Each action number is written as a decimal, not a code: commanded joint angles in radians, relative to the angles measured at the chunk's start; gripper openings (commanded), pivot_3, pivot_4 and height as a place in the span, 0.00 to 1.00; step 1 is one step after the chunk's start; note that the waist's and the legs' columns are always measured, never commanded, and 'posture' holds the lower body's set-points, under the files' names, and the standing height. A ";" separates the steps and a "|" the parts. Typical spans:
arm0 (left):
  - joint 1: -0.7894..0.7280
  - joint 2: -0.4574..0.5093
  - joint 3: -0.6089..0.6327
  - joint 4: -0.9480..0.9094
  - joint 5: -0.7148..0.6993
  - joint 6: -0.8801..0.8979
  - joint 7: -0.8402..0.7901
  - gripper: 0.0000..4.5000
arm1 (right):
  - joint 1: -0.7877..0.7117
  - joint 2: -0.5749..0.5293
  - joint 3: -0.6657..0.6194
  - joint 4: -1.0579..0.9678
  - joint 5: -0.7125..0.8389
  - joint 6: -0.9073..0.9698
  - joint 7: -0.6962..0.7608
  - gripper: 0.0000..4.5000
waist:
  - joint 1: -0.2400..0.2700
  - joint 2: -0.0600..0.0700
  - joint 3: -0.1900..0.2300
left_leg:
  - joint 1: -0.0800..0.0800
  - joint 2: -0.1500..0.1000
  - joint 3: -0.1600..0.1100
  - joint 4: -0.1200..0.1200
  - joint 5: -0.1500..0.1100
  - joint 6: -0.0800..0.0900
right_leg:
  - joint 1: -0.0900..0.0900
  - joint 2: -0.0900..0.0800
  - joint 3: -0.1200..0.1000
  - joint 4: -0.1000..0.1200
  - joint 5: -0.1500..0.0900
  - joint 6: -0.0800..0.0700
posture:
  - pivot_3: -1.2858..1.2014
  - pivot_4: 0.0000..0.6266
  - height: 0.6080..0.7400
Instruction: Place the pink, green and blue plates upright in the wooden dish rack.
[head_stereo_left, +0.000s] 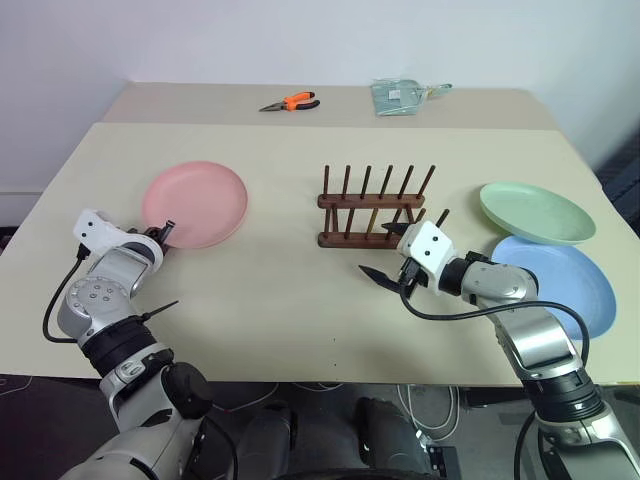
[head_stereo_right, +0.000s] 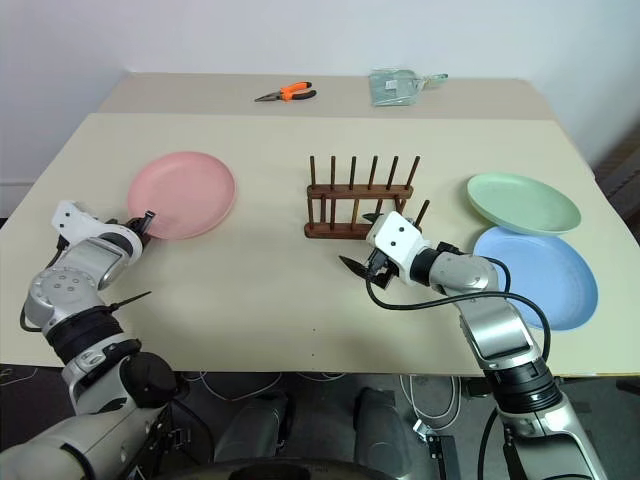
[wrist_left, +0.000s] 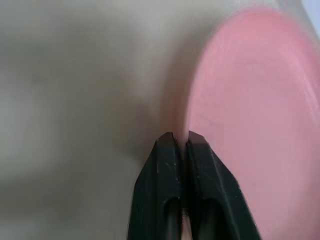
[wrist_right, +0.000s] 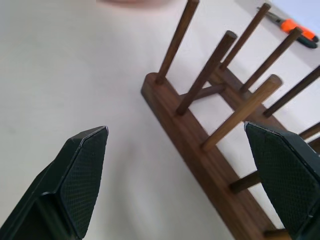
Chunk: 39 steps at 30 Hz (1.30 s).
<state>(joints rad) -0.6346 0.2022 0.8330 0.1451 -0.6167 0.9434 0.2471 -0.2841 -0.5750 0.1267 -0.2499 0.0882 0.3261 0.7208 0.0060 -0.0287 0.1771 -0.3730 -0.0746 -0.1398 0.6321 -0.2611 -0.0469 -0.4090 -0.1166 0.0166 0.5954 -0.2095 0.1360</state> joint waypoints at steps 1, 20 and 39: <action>-0.025 0.038 -0.208 -0.135 0.017 -0.101 -0.172 0.01 | -0.057 -0.018 -0.053 -0.114 0.040 0.030 0.006 1.00 | 0.004 0.000 0.001 | 0.000 0.000 0.000 0.000 0.000 0.000 | 0.000 0.000 0.000 0.000 0.000 0.000 | 0.52 0.24 1.00; -0.206 -0.045 -0.571 -0.383 -0.038 -0.055 -0.261 0.00 | -0.464 -0.006 0.226 0.219 -0.547 -0.385 -0.207 0.47 | -0.020 0.000 0.001 | 0.000 0.000 0.002 -0.002 0.001 -0.001 | -0.001 0.000 0.001 -0.001 0.000 -0.001 | 0.52 0.24 1.00; 0.079 0.267 -0.772 -0.378 0.170 -0.394 -0.636 0.76 | -0.275 0.064 -0.317 -0.095 0.330 0.176 0.002 0.00 | -0.018 0.001 0.001 | 0.001 0.001 0.002 -0.003 0.000 0.000 | 0.000 0.002 0.003 -0.001 0.001 -0.001 | 0.52 0.24 1.00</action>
<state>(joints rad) -0.6091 0.4322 0.1861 -0.1682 -0.4923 0.5942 -0.2300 -0.5598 -0.5095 -0.0628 -0.2557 0.1799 0.3452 0.6814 -0.0117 -0.0277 0.1780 -0.3721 -0.0738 -0.1379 0.6294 -0.2611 -0.0466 -0.4090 -0.1150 0.0198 0.5945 -0.2090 0.1345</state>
